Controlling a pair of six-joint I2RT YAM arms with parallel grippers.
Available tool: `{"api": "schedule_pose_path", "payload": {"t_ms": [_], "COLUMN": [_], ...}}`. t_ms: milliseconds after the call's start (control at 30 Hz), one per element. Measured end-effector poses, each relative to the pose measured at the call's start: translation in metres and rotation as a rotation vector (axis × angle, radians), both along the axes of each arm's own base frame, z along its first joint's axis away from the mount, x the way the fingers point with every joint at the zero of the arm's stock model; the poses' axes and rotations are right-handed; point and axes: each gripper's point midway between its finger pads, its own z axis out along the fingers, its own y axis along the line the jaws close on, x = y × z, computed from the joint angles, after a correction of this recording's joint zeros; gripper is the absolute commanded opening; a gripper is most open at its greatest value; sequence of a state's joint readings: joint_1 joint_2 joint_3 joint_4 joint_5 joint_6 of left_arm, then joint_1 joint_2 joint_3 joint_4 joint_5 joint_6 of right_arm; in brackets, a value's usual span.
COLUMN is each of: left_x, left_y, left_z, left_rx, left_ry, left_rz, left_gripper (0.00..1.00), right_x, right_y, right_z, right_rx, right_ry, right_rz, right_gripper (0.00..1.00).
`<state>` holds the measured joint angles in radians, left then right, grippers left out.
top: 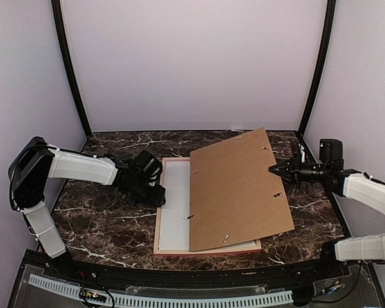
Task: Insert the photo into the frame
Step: Move the frame body to the center of the board, then place the backboard on the mat board.
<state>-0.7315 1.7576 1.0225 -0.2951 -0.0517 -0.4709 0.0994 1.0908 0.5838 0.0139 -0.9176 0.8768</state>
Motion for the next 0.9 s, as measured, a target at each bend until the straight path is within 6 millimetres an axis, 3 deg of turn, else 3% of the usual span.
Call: {"api": "schedule_pose_path", "payload": {"t_ms": [200, 500, 733, 900], "left_x": [0.008, 0.032, 0.035, 0.034], "left_y": [-0.002, 0.010, 0.022, 0.022], "left_z": [0.030, 0.082, 0.083, 0.083], "left_rx": [-0.065, -0.120, -0.099, -0.097], "left_ry": [-0.047, -0.154, -0.151, -0.151], "left_rz": [-0.014, 0.034, 0.055, 0.052], "left_gripper": [0.77, 0.81, 0.82, 0.82], "right_x": [0.007, 0.017, 0.022, 0.025], "right_y": [0.020, 0.053, 0.070, 0.077], "right_z": [-0.012, -0.033, -0.051, -0.052], "right_rx": [0.011, 0.022, 0.035, 0.052], "right_ry": [0.022, 0.056, 0.097, 0.097], "right_rz": [0.020, 0.052, 0.065, 0.062], "right_gripper": [0.00, 0.00, 0.00, 0.00]}}
